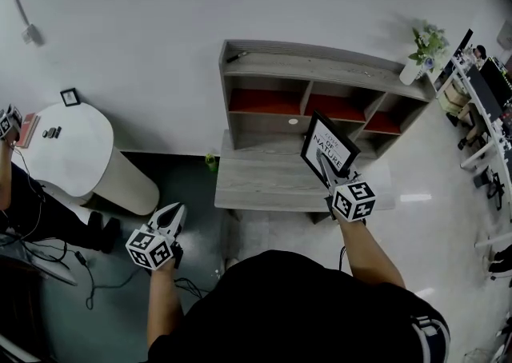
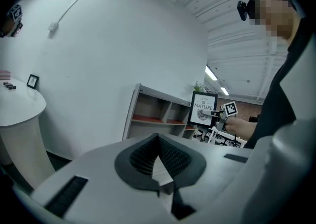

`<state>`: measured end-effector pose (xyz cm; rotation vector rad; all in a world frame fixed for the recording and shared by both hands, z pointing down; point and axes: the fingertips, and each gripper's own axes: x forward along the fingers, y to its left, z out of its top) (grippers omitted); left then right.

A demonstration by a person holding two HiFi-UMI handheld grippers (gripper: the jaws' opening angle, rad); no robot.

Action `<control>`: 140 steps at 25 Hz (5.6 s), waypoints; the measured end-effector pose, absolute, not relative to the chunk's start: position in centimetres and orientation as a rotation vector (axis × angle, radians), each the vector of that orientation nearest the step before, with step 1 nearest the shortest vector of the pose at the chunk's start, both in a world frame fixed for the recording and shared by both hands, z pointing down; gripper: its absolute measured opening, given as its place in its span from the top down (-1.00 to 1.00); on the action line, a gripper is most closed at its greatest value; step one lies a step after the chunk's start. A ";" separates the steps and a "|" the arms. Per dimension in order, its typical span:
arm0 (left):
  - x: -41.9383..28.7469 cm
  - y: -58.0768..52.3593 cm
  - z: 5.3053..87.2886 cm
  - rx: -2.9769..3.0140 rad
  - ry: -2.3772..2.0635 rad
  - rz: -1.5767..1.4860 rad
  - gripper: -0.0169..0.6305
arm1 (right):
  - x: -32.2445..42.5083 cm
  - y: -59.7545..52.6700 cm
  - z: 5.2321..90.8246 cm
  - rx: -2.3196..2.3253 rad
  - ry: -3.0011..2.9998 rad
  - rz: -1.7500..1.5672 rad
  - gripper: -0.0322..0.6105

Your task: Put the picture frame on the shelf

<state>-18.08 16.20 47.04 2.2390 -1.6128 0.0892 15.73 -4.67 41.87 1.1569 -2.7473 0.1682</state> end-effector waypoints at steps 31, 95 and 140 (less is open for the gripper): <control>-28.4 9.3 50.1 2.418 -1.224 0.256 0.89 | 7.5 -3.5 41.9 1.528 -2.640 0.211 0.83; -27.4 -5.7 52.5 2.376 -1.171 0.438 0.89 | 8.6 -22.6 52.3 1.746 -2.573 0.494 0.83; -27.4 -9.5 52.8 2.343 -1.176 0.448 0.89 | 7.2 -29.7 53.1 1.813 -2.542 0.395 0.83</control>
